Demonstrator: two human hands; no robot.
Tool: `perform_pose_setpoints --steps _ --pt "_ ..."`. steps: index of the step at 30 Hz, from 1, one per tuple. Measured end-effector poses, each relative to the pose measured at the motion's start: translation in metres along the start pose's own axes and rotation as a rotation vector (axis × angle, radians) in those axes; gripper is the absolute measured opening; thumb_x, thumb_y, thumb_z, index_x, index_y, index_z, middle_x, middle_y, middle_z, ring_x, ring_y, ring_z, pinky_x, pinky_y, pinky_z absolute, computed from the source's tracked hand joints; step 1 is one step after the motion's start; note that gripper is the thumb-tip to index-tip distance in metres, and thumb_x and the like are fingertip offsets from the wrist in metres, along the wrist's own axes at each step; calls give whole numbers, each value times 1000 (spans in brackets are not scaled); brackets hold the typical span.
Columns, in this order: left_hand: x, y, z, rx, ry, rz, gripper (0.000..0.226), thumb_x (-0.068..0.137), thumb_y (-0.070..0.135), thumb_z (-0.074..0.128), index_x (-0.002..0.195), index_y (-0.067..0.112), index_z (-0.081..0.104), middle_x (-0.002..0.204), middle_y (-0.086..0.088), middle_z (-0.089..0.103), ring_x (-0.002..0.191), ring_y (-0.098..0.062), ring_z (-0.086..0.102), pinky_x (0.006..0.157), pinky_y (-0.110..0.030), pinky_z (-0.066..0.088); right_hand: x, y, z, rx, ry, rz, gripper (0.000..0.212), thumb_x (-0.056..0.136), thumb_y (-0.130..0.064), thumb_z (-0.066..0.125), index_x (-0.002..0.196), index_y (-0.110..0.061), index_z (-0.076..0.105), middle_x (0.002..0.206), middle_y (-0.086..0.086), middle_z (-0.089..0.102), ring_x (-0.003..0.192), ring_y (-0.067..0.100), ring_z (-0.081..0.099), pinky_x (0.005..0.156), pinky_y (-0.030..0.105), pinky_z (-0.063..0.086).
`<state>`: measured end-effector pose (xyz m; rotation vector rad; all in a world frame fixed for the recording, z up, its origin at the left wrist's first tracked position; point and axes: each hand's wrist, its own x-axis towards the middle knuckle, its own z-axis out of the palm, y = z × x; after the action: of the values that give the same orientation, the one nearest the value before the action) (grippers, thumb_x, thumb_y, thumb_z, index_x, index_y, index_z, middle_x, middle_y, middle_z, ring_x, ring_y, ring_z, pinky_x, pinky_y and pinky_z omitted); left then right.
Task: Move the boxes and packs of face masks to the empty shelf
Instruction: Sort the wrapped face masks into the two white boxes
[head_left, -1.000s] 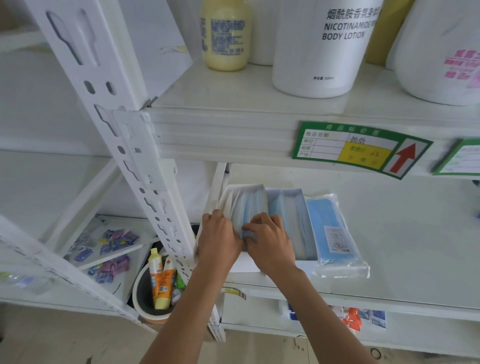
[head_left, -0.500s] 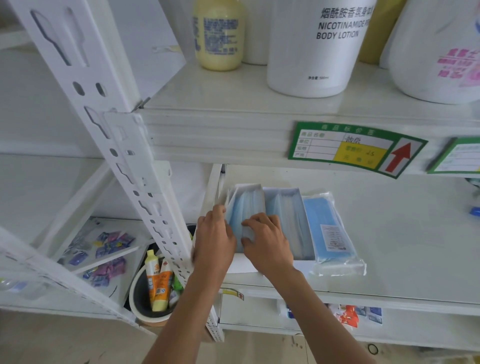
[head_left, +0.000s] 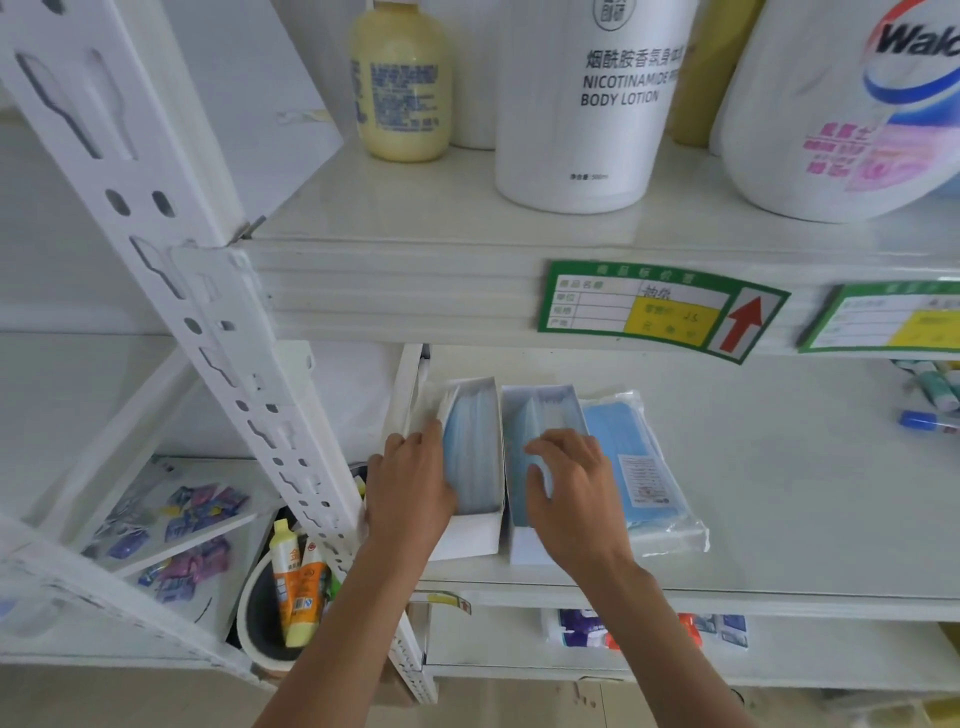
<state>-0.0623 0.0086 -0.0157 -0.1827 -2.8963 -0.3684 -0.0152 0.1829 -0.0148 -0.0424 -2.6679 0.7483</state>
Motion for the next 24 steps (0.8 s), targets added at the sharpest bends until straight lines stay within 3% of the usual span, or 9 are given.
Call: perform_pose_setpoints --steps 5,8,11,15,21,24 --pt "-6 1 -3 -468 134 -125 53 91 0 58 140 19 49 108 -9 67 95 -28 64 81 -48 57 -8 25 -14 -310 -238 57 26 97 -37 48 118 -25 57 141 -5 41 126 22 33 105 39 33" --pt "-8 2 -4 -673 190 -211 49 93 2 56 136 23 48 107 1 64 94 -19 62 77 -34 54 -11 26 -14 -312 -237 59 27 98 -41 47 119 -27 56 144 -5 41 130 23 32 109 41 31" --pt "-12 0 -7 -770 205 -252 49 95 5 54 138 26 47 110 6 61 96 -13 60 78 -26 47 -14 24 -11 -332 -215 66 31 99 -44 45 121 -24 56 145 -2 42 132 25 33 110 42 32" --pt "-14 4 -12 -811 246 -244 50 96 1 52 139 26 45 113 4 59 98 -18 62 80 -34 54 -18 18 -7 -356 -222 75 37 101 -43 40 124 -18 54 147 3 43 136 28 32 115 44 28" --pt "-16 15 -21 -798 415 -150 54 96 -5 50 138 29 43 118 7 56 110 -20 61 89 -28 51 -22 10 -4 -432 -258 37 39 103 -44 33 125 -22 56 155 -1 36 148 28 18 122 58 -1" --pt "-15 19 -23 -873 414 -152 55 97 -5 50 139 31 41 114 6 54 98 -26 64 83 -34 56 -24 6 -2 -410 -282 27 42 104 -43 30 132 -21 52 152 -3 41 149 27 18 121 60 -4"
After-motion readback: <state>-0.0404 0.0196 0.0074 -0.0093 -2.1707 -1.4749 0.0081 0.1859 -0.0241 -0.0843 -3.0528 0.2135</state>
